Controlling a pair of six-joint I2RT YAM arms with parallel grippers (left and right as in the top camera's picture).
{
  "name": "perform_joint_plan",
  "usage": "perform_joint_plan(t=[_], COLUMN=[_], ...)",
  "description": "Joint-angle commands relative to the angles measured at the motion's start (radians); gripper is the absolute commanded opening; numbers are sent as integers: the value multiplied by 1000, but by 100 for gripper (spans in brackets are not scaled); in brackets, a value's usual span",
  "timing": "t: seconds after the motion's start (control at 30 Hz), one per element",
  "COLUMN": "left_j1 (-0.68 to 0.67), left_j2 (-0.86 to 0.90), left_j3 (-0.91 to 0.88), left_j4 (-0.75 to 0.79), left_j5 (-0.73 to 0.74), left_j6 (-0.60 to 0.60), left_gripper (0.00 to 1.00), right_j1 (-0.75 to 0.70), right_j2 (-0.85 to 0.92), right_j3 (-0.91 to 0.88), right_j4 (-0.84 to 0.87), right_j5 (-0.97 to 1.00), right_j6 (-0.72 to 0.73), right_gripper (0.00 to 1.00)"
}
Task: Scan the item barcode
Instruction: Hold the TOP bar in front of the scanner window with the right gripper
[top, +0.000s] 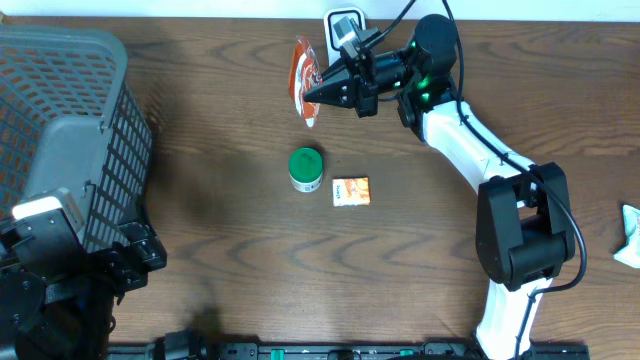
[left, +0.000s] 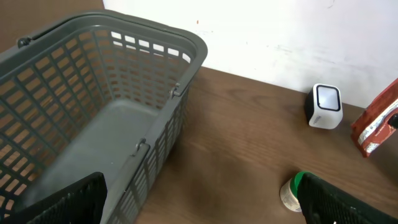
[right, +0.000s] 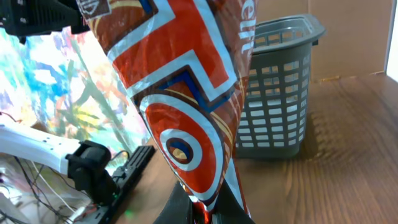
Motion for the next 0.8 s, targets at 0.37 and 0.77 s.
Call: perform_joint_plan(t=[0.37, 0.77], left_j1=[-3, -3], left_j2=[-2, -2], left_j3=[-1, -1], left_j4=[0, 0], left_j5=[10, 10], left_j6=[-9, -9], left_gripper=[98, 98], right_j1=[-92, -139], right_j2=[3, 3], right_j3=[-55, -128], right_j4=[-250, -257], right_j5=[-13, -13], right_j6=[-68, -92], right_gripper=[1, 1])
